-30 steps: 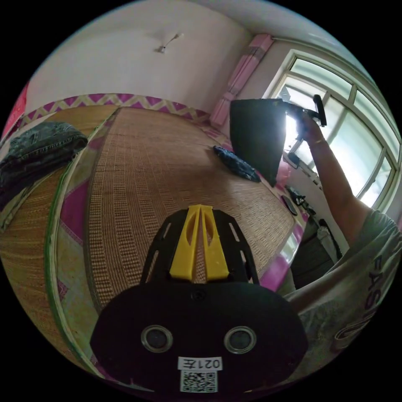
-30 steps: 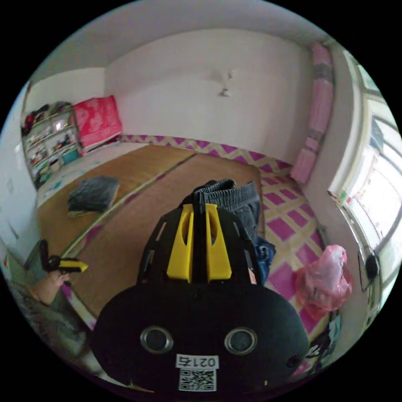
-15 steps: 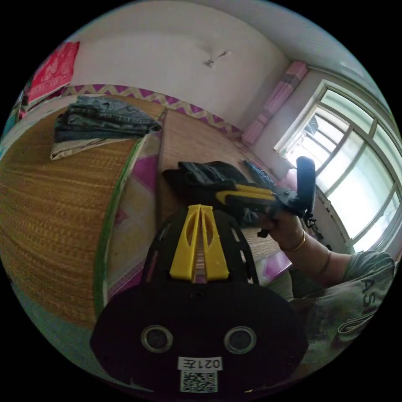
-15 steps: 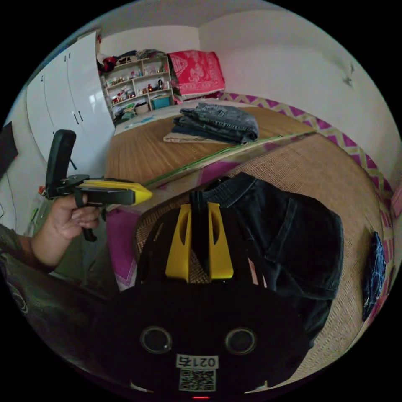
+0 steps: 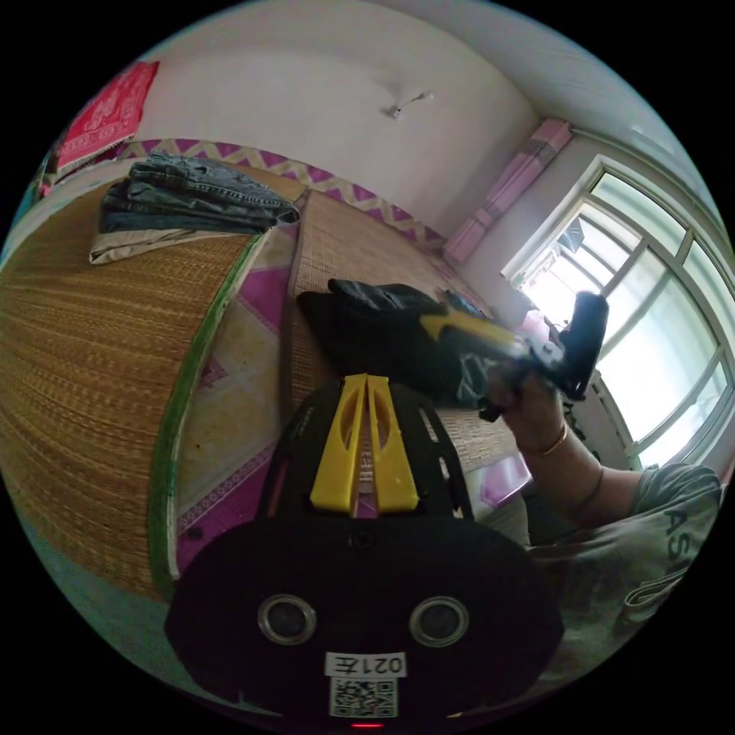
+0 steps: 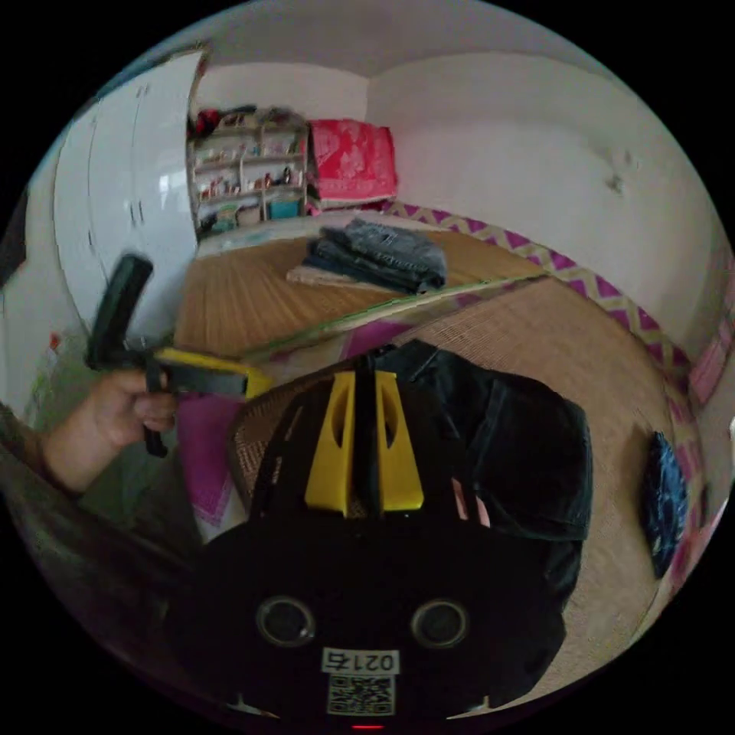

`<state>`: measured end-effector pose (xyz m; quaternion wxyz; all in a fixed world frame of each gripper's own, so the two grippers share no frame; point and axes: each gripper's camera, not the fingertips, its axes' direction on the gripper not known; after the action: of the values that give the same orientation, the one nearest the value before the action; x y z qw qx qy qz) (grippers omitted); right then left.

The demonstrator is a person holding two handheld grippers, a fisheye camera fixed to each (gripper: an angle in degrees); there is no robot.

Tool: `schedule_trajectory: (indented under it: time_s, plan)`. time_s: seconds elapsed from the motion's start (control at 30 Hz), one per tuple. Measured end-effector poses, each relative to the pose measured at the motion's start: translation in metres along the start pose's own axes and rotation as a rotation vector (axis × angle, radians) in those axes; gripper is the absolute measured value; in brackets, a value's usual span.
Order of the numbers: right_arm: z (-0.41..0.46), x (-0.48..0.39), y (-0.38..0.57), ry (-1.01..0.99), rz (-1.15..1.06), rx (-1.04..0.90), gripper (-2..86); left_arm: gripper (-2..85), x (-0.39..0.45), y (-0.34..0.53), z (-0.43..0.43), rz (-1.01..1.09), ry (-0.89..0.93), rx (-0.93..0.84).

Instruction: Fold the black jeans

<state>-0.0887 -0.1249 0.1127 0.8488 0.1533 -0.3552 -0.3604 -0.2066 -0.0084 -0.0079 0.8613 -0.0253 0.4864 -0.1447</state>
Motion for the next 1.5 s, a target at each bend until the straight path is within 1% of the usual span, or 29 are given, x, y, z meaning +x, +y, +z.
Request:
schedule_trajectory:
  time_s: [0.03, 0.07, 0.1, 0.13, 0.2, 0.23, 0.27, 0.3, 0.33, 0.37, 0.4, 0.47, 0.5, 0.6, 0.67, 0.77, 0.83, 0.9, 0.93, 0.97, 1.0, 1.03, 1.07, 1.1, 1.17, 1.23, 1.3, 1.4, 1.5]
  plan:
    - [-0.02, 0.02, -0.001, -0.027, 0.053, 0.033, 4.6, -0.9, 0.001, 0.0, 0.002, 0.007, -0.003, -0.003]
    - [-0.063, 0.062, 0.0, -0.054, 0.155, 0.105, 4.6, -0.9, 0.005, -0.002, 0.005, 0.024, -0.008, -0.006]
    - [-0.107, 0.104, 0.006, -0.051, 0.244, 0.173, 4.6, -0.8, 0.009, -0.004, 0.01, 0.045, -0.014, -0.01]
    - [-0.131, 0.127, 0.012, -0.043, 0.29, 0.204, 4.6, -0.8, 0.012, -0.005, 0.012, 0.055, -0.016, -0.014]
    - [-0.221, 0.215, 0.046, 0.012, 0.465, 0.311, 4.5, -0.4, 0.021, -0.012, 0.024, 0.089, -0.037, -0.015]
    - [-0.243, 0.237, 0.058, 0.027, 0.515, 0.336, 4.5, -0.3, 0.024, -0.013, 0.028, 0.096, -0.053, -0.013]
    - [-0.284, 0.279, 0.085, 0.051, 0.618, 0.384, 4.5, 0.4, 0.027, -0.018, 0.035, 0.107, -0.09, -0.006]
    - [-0.322, 0.318, 0.115, 0.079, 0.712, 0.428, 4.5, 1.5, 0.028, -0.023, 0.044, 0.098, -0.136, -0.004]
    - [-0.339, 0.336, 0.131, 0.104, 0.755, 0.446, 4.5, 3.1, 0.027, -0.026, 0.049, 0.085, -0.161, -0.007]
    - [-0.369, 0.368, 0.163, 0.167, 0.841, 0.464, 4.5, 6.3, 0.021, -0.034, 0.059, 0.048, -0.19, -0.025]
    - [-0.388, 0.399, 0.195, 0.224, 0.924, 0.44, 4.5, 7.3, 0.014, -0.041, 0.07, 0.009, -0.191, -0.039]
    - [-0.394, 0.439, 0.243, 0.241, 1.019, 0.371, 4.5, 8.1, 0.002, -0.051, 0.089, -0.043, -0.159, -0.093]
    - [-0.392, 0.46, 0.277, 0.223, 1.086, 0.356, 4.4, 8.1, -0.004, -0.056, 0.102, -0.06, -0.116, -0.138]
    - [-0.387, 0.493, 0.348, 0.143, 1.26, 0.347, 4.2, 7.0, -0.003, -0.067, 0.117, -0.025, -0.102, -0.185]
    - [-0.398, 0.495, 0.368, 0.041, 1.261, 0.441, 4.3, 6.5, 0.001, -0.075, 0.123, 0.02, -0.121, -0.222]
    - [-0.428, 0.482, 0.365, 0.012, 1.171, 0.482, 4.3, 6.2, 0.005, -0.088, 0.133, 0.098, -0.123, -0.268]
    - [-0.441, 0.473, 0.365, 0.051, 1.135, 0.473, 4.3, 6.0, 0.007, -0.093, 0.138, 0.133, -0.122, -0.285]
    - [-0.432, 0.477, 0.379, 0.137, 1.196, 0.347, 4.7, 5.5, 0.007, -0.095, 0.135, 0.145, -0.117, -0.295]
    - [-0.425, 0.481, 0.385, 0.147, 1.22, 0.303, 4.8, 4.8, 0.007, -0.095, 0.132, 0.136, -0.121, -0.284]
    - [-0.418, 0.486, 0.398, 0.135, 1.251, 0.271, 5.0, 3.5, 0.01, -0.092, 0.117, 0.113, -0.151, -0.202]
    - [-0.422, 0.485, 0.409, 0.074, 1.261, 0.315, 5.0, 1.9, 0.022, -0.086, 0.1, 0.144, -0.182, -0.096]
    - [-0.428, 0.482, 0.411, 0.065, 1.251, 0.355, 5.0, 1.1, 0.031, -0.082, 0.093, 0.175, -0.188, -0.055]
    - [-0.443, 0.47, 0.409, 0.11, 1.224, 0.411, 4.5, 1.2, 0.051, -0.077, 0.087, 0.252, -0.184, -0.027]
    - [-0.454, 0.453, 0.396, 0.201, 1.163, 0.418, 3.6, 2.3, 0.074, -0.073, 0.09, 0.335, -0.16, -0.047]
    - [-0.459, 0.428, 0.367, 0.292, 1.041, 0.373, 4.6, 5.3, 0.111, -0.067, 0.104, 0.461, -0.107, -0.089]
    - [-0.447, 0.403, 0.334, 0.304, 0.916, 0.319, 6.0, 7.3, 0.148, -0.059, 0.122, 0.589, -0.059, -0.116]
    - [-0.416, 0.367, 0.286, 0.33, 0.757, 0.204, 8.8, 8.6, 0.19, -0.052, 0.153, 0.706, -0.03, -0.176]
    - [-0.37, 0.312, 0.24, 0.398, 0.571, 0.081, 9.3, 9.1, 0.224, -0.051, 0.191, 0.767, -0.025, -0.25]
    - [-0.327, 0.265, 0.213, 0.451, 0.434, -0.007, 9.2, 8.8, 0.239, -0.058, 0.215, 0.783, -0.056, -0.307]
